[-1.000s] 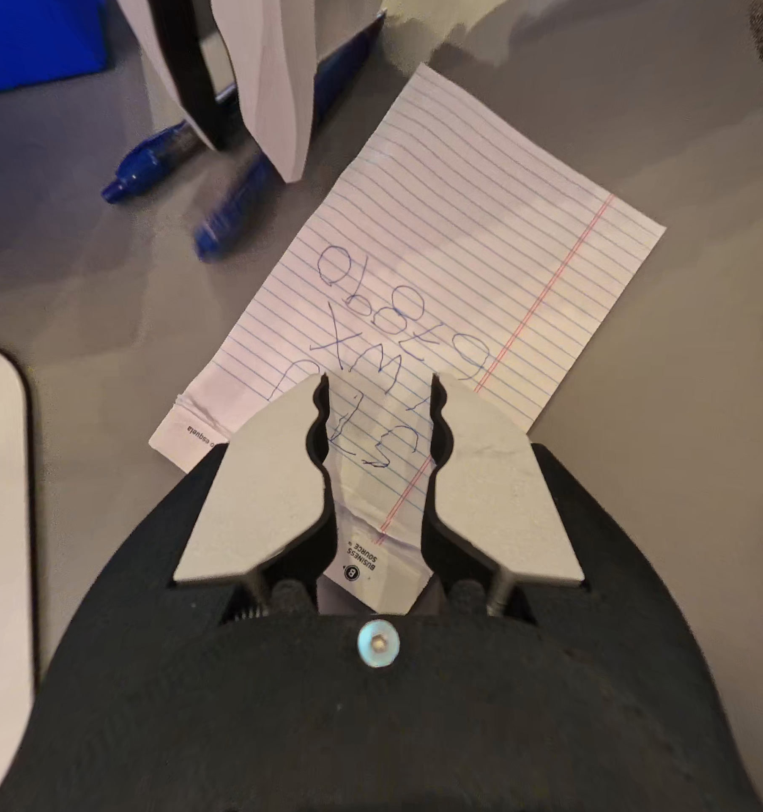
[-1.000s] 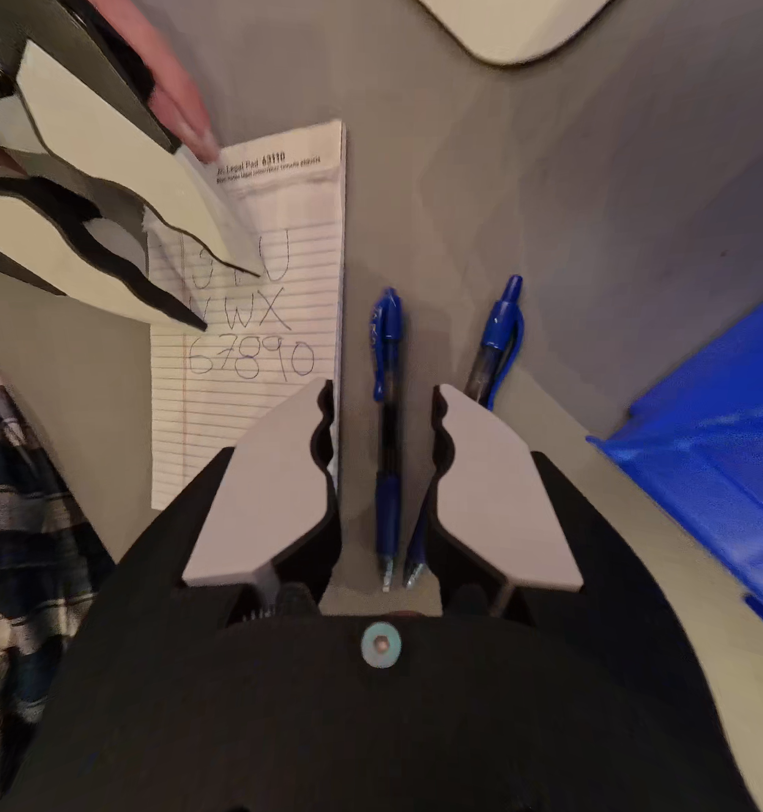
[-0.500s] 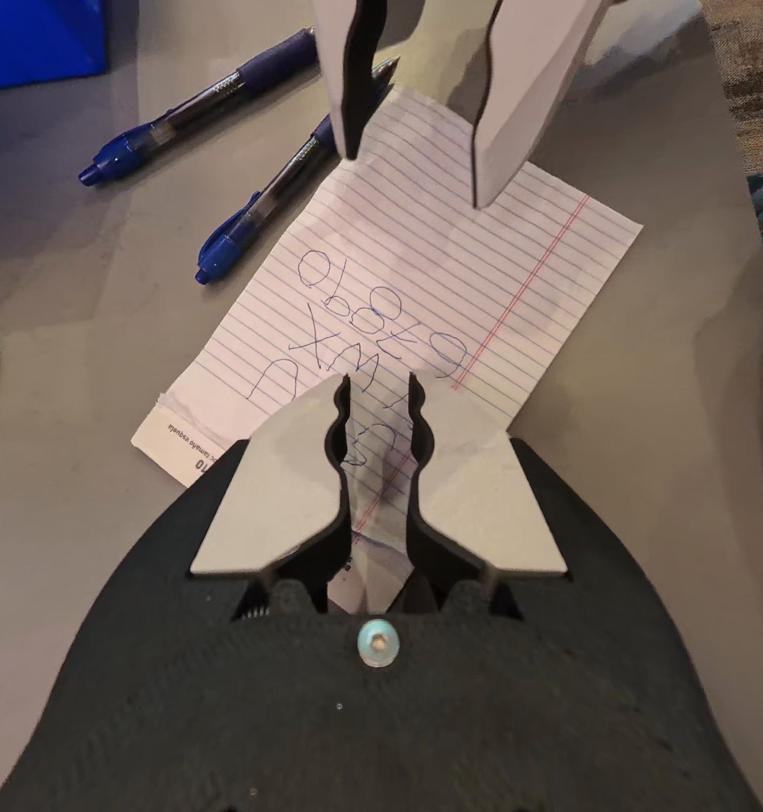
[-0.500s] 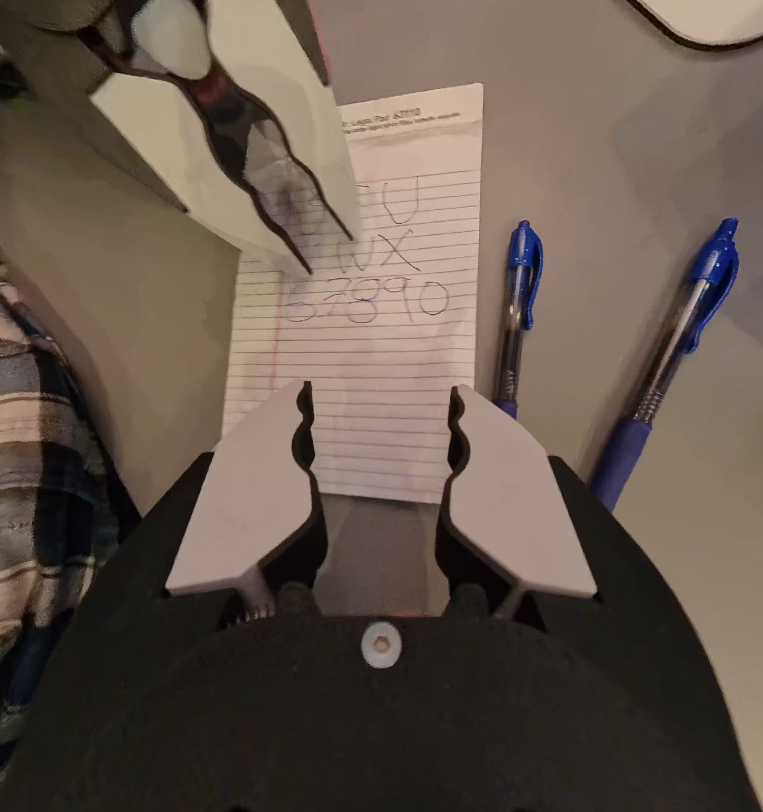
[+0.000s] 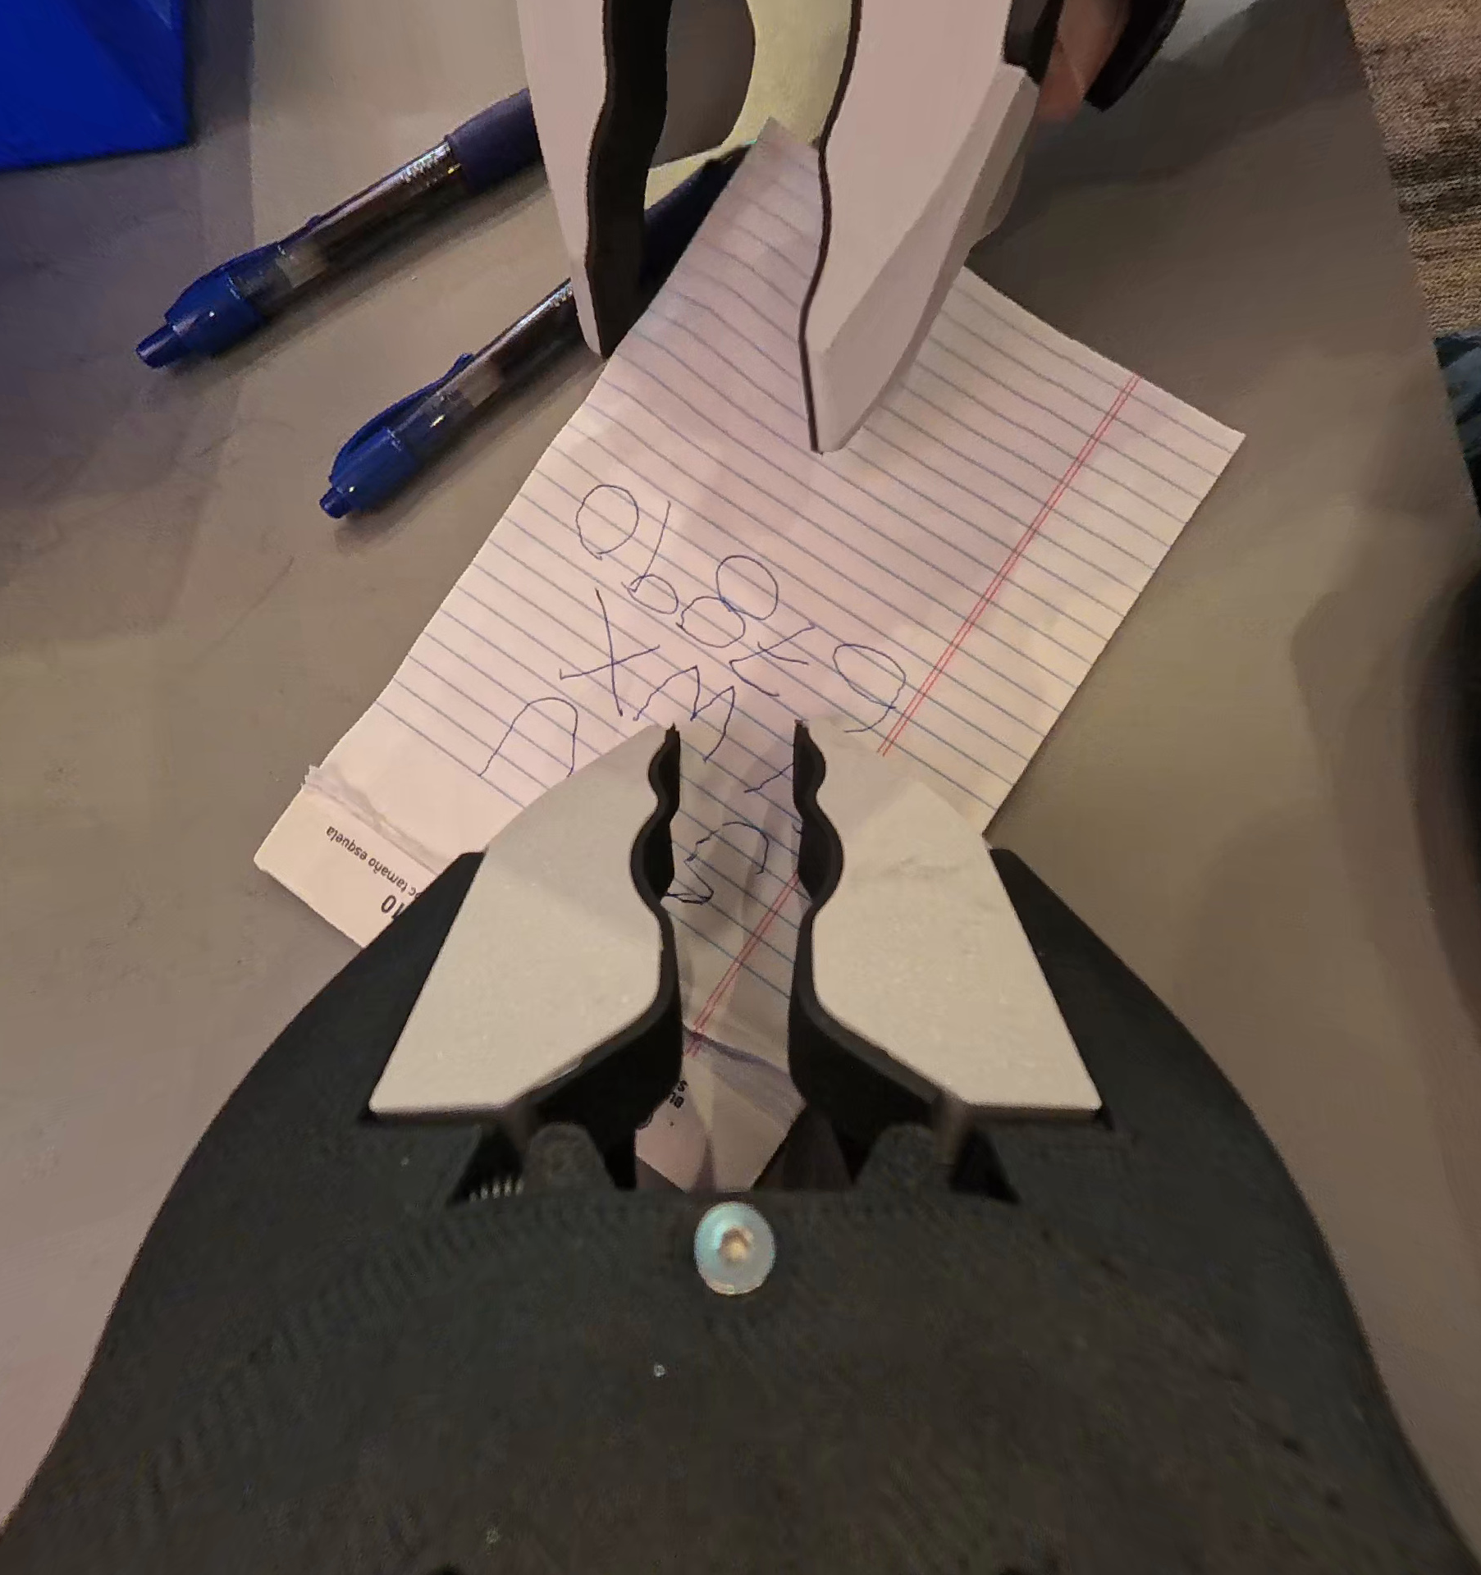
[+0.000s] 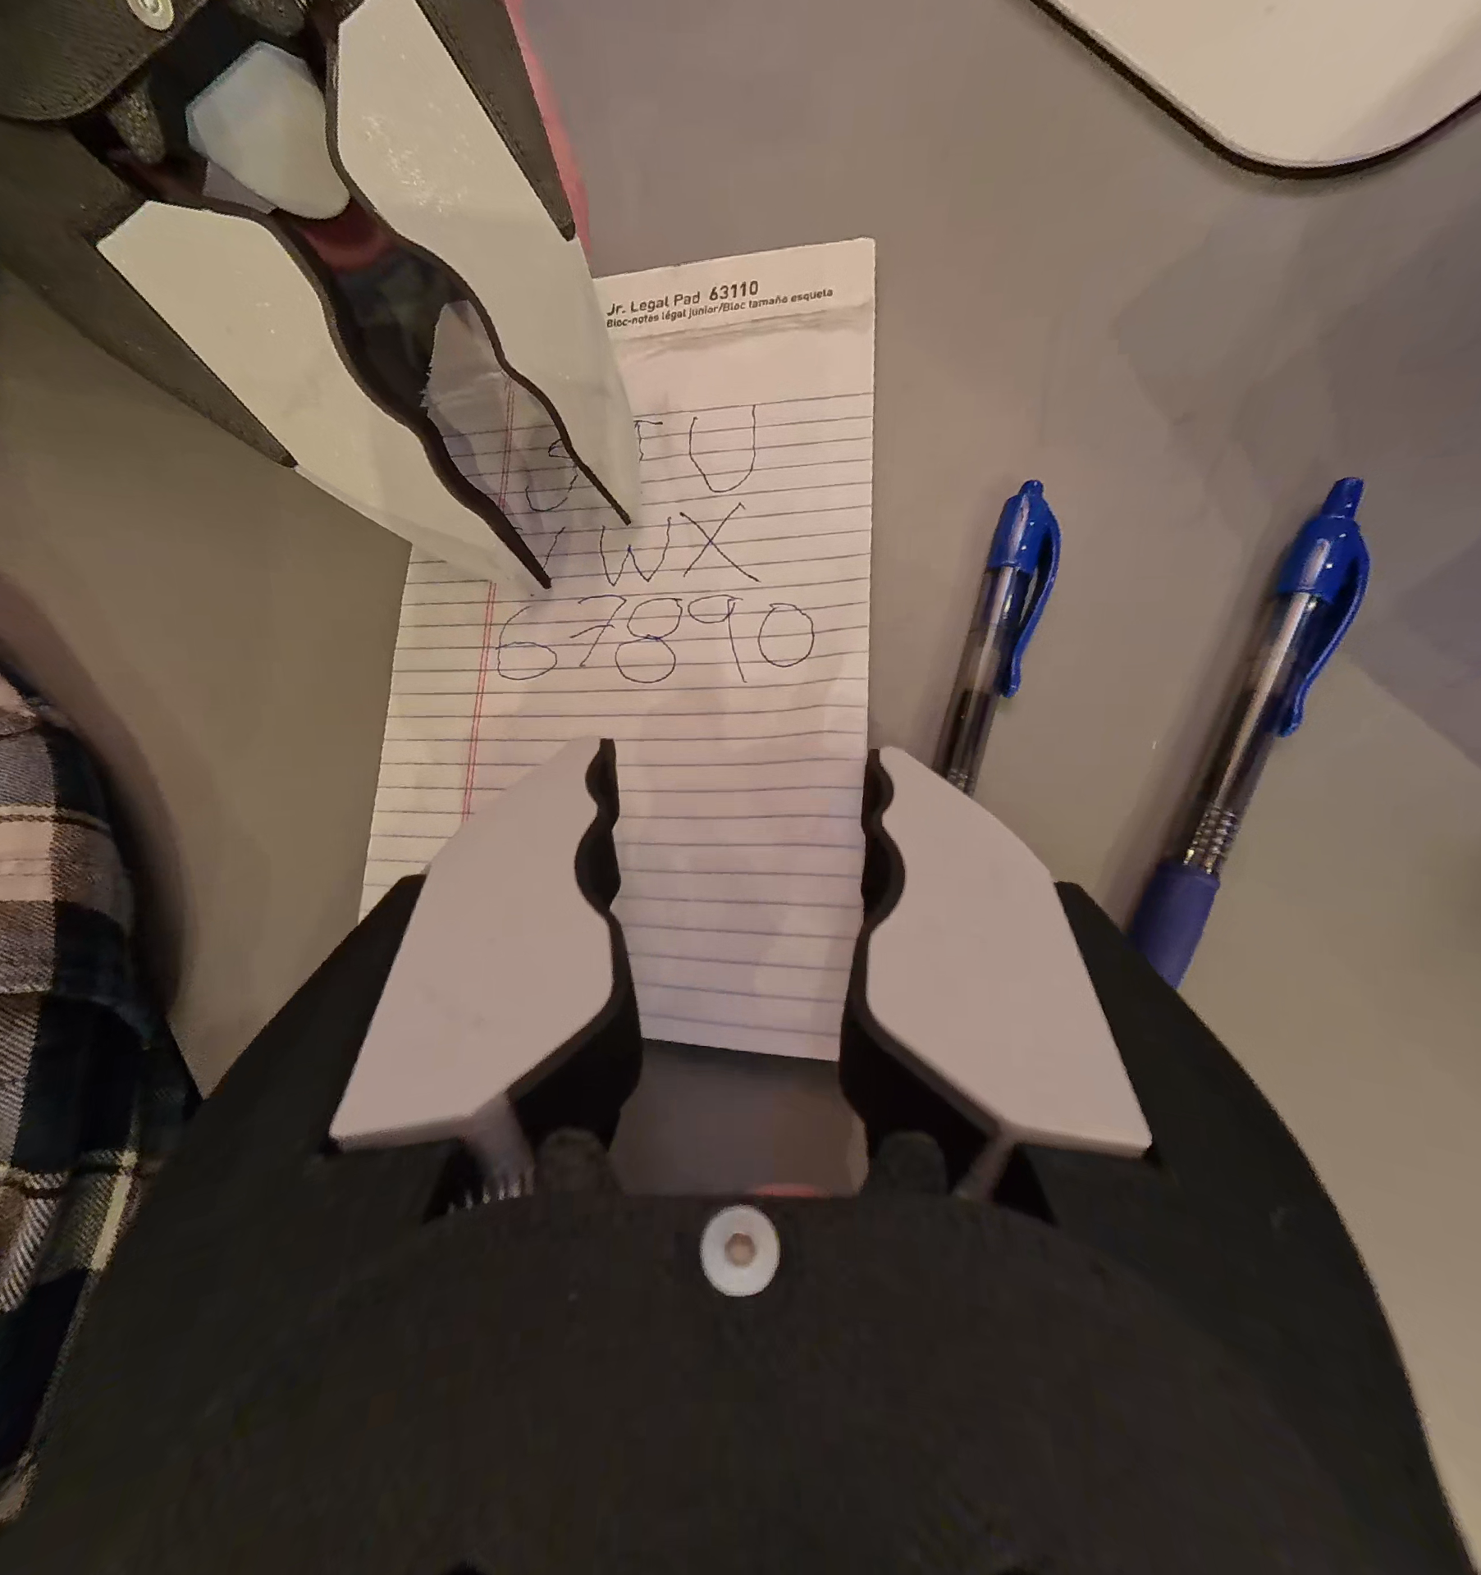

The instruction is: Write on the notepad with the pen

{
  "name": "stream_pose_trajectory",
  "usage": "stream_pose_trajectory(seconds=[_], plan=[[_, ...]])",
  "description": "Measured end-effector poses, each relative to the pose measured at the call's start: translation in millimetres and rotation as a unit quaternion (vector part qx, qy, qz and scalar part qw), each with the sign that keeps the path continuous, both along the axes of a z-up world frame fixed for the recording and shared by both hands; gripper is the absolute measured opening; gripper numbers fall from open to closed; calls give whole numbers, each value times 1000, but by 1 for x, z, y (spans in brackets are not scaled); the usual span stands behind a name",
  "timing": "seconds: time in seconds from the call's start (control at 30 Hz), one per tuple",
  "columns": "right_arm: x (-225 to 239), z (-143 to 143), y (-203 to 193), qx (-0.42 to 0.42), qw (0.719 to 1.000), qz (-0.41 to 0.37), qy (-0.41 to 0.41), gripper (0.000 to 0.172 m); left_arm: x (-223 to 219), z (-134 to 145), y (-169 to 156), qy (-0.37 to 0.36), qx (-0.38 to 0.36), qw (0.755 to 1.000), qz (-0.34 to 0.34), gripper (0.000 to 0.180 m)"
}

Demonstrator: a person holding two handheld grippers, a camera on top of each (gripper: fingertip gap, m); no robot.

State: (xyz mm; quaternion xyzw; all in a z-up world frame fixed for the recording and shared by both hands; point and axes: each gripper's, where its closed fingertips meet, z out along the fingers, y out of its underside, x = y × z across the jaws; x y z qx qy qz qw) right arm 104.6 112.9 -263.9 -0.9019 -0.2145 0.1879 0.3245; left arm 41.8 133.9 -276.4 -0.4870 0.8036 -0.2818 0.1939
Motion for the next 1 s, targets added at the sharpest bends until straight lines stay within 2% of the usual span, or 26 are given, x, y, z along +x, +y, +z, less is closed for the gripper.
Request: stream_pose_trajectory(seconds=[0.37, 0.53, 0.73, 0.9, 1.0], plan=[[0, 0, 2, 18, 1000, -2, -18, 51, 0, 0, 0, 1, 0, 1000, -1, 25], [3, -2, 4, 29, 998, -2, -54, 45, 0, 0, -1, 1, 0, 1000, -1, 25], [4, -7, 3, 27, 997, -3, -70, 45, 0, 0, -2, 1, 1, 1000, -2, 25], [10, -5, 5, 51, 992, -3, -115, 31, 1, 0, -3, 1, 0, 1000, -3, 25], [10, -3, 5, 61, 989, -3, -132, 29, 1, 0, -3, 2, 1, 1000, -3, 25]])
